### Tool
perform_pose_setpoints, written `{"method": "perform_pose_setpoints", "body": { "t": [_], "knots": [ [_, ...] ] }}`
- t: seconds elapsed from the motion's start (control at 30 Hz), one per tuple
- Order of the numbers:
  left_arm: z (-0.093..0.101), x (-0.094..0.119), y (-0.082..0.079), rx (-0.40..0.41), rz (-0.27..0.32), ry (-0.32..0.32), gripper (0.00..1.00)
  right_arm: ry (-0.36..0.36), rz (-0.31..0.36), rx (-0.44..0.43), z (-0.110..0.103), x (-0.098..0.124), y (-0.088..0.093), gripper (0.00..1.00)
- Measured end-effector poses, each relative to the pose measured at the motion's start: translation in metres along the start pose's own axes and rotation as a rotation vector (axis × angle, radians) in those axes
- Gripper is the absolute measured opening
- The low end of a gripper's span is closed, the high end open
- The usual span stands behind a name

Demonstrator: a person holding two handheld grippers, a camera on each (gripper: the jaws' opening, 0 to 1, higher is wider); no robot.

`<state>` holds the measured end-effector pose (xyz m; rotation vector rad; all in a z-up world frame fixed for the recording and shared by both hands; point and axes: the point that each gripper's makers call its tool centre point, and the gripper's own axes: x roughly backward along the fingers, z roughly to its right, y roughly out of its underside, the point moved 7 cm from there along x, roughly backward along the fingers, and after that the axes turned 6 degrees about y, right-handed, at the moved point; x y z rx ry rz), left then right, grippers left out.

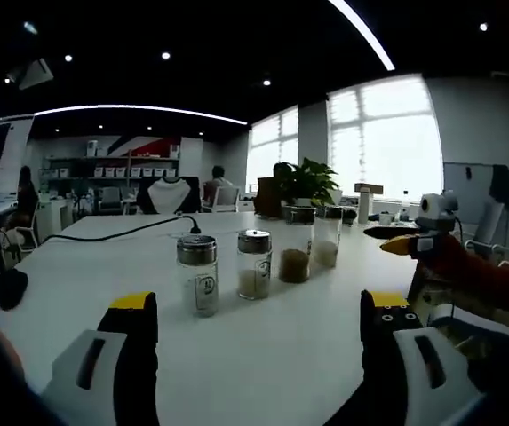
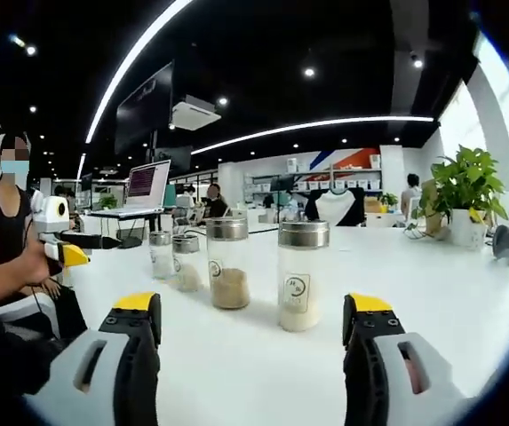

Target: Rotate the seasoning bottle until the label or dispensing opening points toward the visible target arrow and the bottle remains upright within the marked orientation range

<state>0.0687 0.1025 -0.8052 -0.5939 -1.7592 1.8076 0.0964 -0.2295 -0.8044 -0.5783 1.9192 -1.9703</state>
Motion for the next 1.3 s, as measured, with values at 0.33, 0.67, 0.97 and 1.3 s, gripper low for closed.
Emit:
{"method": "perform_pose_setpoints", "body": {
  "t": [0.33, 0.67, 0.97, 1.3],
  "knots": [
    [0.032, 0.023, 0.002, -0.055, 0.004, -0.050, 1.00, 0.027, 0.028, 0.035, -0.026, 0.050, 0.000, 0.99],
    [0.042, 0.029, 0.001, -0.049, -0.027, -0.033, 1.00, 0.008, 0.017, -0.004, -0.042, 0.066, 0.005, 0.99],
    [0.043, 0.032, -0.008, -0.024, 0.003, -0.034, 1.00, 0.019, 0.023, -0.006, -0.045, 0.067, 0.000, 0.99],
    [0.038, 0.031, -0.001, -0.013, 0.002, -0.043, 1.00, 0.047, 0.034, -0.015, -0.038, 0.064, -0.003, 0.99]
  ]
}}
